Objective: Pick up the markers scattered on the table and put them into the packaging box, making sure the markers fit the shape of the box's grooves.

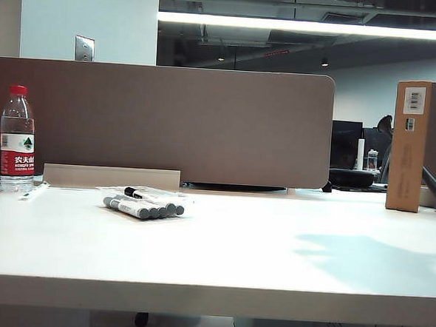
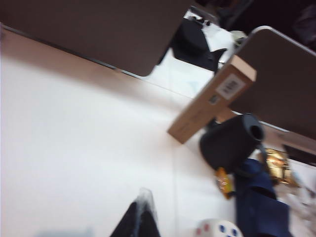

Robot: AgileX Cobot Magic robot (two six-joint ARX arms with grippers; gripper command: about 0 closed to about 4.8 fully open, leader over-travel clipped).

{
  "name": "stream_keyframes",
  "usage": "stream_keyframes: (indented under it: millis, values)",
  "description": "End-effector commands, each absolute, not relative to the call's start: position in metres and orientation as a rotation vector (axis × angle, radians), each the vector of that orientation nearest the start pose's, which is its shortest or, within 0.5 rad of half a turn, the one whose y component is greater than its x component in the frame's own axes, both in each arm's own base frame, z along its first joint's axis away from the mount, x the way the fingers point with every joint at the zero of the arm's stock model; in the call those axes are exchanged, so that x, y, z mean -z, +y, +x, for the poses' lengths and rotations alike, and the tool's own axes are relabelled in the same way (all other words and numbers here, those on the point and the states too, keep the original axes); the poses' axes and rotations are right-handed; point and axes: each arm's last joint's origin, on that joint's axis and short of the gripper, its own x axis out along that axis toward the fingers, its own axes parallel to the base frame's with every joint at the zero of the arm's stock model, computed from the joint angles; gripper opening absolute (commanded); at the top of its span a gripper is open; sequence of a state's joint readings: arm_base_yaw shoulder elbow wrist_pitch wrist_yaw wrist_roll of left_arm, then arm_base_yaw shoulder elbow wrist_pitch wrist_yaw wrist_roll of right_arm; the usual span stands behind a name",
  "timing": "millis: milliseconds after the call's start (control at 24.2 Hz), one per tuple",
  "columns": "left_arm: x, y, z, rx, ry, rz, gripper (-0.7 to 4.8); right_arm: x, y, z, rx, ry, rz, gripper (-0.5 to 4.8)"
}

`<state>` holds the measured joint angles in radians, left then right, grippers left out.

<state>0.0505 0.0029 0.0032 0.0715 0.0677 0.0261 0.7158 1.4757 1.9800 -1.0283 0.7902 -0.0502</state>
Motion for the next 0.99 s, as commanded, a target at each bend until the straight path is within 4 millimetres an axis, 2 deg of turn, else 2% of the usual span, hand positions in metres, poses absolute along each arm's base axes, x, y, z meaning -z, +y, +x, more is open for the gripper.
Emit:
stream_keyframes:
  millis: [41,207,413,620,702,785,868,992]
  values:
    - [-0.174,0.003,0.097,0.020,-0.088,0.032,0.01,-0.505,0.132,0.202,-0.118,0.376,-0.295,-0.05]
    - [-0.174,0.003,0.097,0.020,-0.088,0.032,0.01,-0.514,0.111,0.195,-0.279,0.367,-0.210,-0.05]
    - [-0.174,0.003,0.097,0.020,-0.088,0.032,0.01,-0.524,0.092,0.180,-0.307,0.326,-0.168,-0.05]
    - [-0.174,0.003,0.097,0.020,-0.088,0.032,0.01,-0.540,0.064,0.145,-0.262,0.230,-0.125,-0.05]
    - [-0.174,0.003,0.097,0.020,-0.088,0.032,0.01,-0.545,0.044,0.122,-0.228,0.184,-0.093,-0.05]
    - [-0.174,0.003,0.097,0.020,-0.088,0.032,0.01,-0.537,0.027,0.108,-0.171,0.184,-0.075,-0.05]
    - [-0.174,0.003,0.097,0.020,-0.088,0.032,0.01,-0.526,0.018,0.102,-0.119,0.205,-0.070,-0.05]
    - [-0.174,0.003,0.097,0.020,-0.088,0.032,0.01,-0.498,0.007,0.097,-0.021,0.235,-0.062,-0.05]
